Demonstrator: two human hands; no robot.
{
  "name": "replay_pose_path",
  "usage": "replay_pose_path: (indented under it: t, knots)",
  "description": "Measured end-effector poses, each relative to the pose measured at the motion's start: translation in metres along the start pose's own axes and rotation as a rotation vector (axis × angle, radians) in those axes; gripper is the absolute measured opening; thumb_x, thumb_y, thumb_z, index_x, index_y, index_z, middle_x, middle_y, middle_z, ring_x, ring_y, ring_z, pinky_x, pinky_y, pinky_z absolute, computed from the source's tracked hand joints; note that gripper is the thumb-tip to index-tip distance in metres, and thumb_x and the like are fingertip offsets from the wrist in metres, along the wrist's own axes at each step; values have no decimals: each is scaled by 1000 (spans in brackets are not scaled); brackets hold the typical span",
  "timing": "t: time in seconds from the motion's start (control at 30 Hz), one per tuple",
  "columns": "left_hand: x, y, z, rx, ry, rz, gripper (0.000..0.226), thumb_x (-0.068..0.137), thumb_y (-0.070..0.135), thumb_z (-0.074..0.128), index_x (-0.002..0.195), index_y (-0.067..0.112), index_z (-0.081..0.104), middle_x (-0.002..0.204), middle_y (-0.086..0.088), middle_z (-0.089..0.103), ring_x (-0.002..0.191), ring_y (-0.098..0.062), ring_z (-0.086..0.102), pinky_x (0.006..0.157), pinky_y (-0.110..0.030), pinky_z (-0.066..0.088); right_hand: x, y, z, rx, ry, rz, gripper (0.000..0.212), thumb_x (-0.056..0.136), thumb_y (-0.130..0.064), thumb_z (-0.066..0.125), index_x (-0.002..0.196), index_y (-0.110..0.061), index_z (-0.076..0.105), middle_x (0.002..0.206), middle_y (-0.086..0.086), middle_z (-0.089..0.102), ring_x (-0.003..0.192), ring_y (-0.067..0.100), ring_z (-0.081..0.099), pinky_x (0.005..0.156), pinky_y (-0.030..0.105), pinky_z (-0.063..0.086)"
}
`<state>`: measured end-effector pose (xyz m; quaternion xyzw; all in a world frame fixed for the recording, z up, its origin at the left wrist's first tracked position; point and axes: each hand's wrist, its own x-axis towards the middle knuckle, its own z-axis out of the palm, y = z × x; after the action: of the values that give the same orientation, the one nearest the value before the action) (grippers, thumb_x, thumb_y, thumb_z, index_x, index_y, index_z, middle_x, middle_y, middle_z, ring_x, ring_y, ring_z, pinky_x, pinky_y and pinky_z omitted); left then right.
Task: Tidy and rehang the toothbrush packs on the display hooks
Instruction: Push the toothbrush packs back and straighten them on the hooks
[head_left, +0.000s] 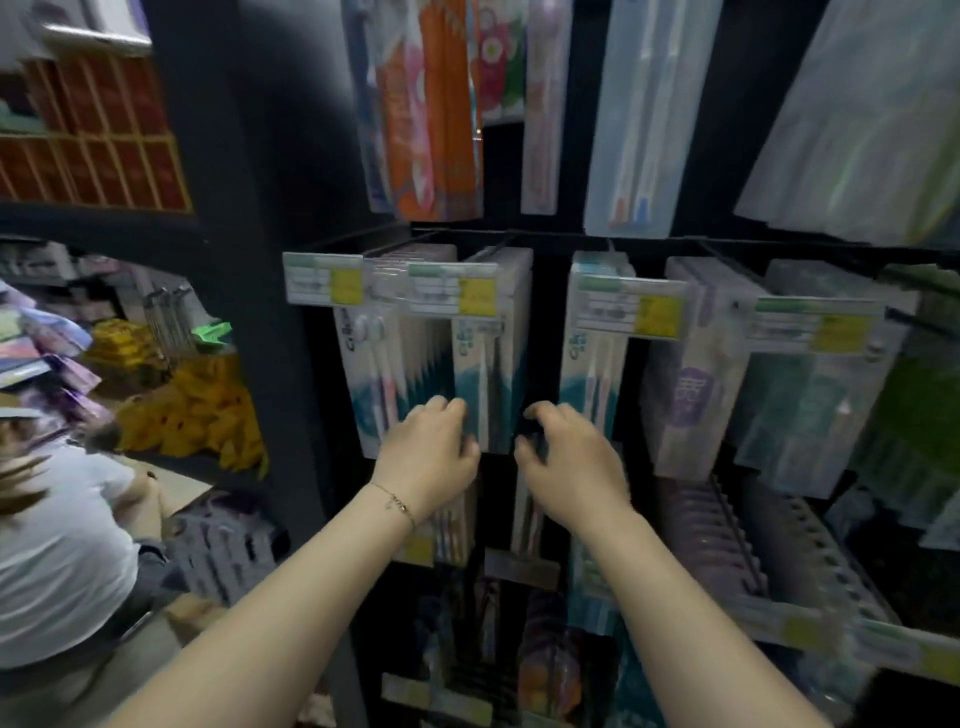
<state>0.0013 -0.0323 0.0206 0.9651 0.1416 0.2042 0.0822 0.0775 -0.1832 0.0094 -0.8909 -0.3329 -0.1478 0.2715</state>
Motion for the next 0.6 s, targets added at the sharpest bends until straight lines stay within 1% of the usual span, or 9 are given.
replay_pose_path:
  t: [0.17, 0.23, 0.3, 0.37, 0.4, 0.43, 0.5, 0.53, 0.6]
  knots:
    - [-2, -46, -15, -54, 169, 2, 23, 96, 33, 51, 111, 15, 49, 108, -4, 55, 93, -26, 59, 69, -42, 53, 14, -51, 29, 82, -1, -34, 42, 98, -38, 46, 138, -26, 45, 131, -3, 54, 117, 18, 53, 89, 38, 51]
    - [-4, -64, -17, -138, 256, -19, 29, 96, 31, 55, 116, 11, 47, 111, -8, 53, 96, -29, 59, 70, -43, 54, 17, -69, 42, 183, -5, -48, 52, 99, -35, 47, 148, -28, 33, 143, -5, 46, 125, 16, 49, 93, 38, 51]
    - [-6, -79, -19, -250, 293, -41, 47, 95, 26, 60, 134, 6, 42, 127, -13, 49, 112, -33, 56, 83, -43, 54, 18, -88, 56, 257, -12, -84, 67, 99, -31, 48, 155, -34, 12, 153, -6, 34, 132, 17, 43, 97, 41, 49]
    - [-7, -90, -23, -375, 269, -56, 70, 95, 21, 62, 152, 7, 24, 150, -17, 35, 134, -33, 43, 106, -40, 43, 20, -106, 68, 304, -4, -116, 79, 99, -32, 48, 153, -41, -9, 161, -5, 18, 141, 21, 34, 104, 45, 45]
    - [-7, -92, -25, -438, 245, -56, 78, 96, 20, 61, 157, 11, 13, 158, -15, 25, 142, -31, 35, 112, -36, 35, 22, -113, 72, 316, 1, -114, 82, 100, -33, 46, 151, -44, -17, 163, -5, 11, 144, 23, 31, 107, 47, 43]
    - [-6, -95, -26, -506, 214, -53, 84, 97, 19, 59, 159, 17, 3, 163, -12, 15, 148, -26, 26, 115, -31, 27, 23, -119, 75, 322, 7, -103, 83, 101, -34, 44, 147, -47, -23, 165, -5, 5, 143, 25, 33, 105, 49, 44]
    - [-3, -98, -28, -642, 124, -48, 93, 98, 14, 57, 159, 26, -12, 168, 0, -1, 151, -10, 10, 112, -19, 14, 26, -127, 79, 325, 11, -83, 87, 101, -33, 43, 141, -52, -31, 165, -5, -1, 137, 30, 41, 99, 50, 48]
    - [0, -99, -28, -690, 87, -46, 96, 98, 12, 56, 157, 28, -17, 168, 4, -6, 150, -3, 4, 111, -17, 9, 28, -130, 81, 314, 7, -83, 90, 100, -31, 45, 139, -53, -33, 165, -5, -3, 138, 30, 40, 99, 50, 49]
    - [6, -103, -28, -729, 51, -42, 98, 98, 8, 54, 156, 31, -21, 168, 7, -9, 150, -1, 0, 115, -18, 8, 31, -132, 83, 277, -5, -86, 96, 98, -28, 48, 137, -52, -37, 165, -8, -5, 143, 27, 33, 101, 48, 47]
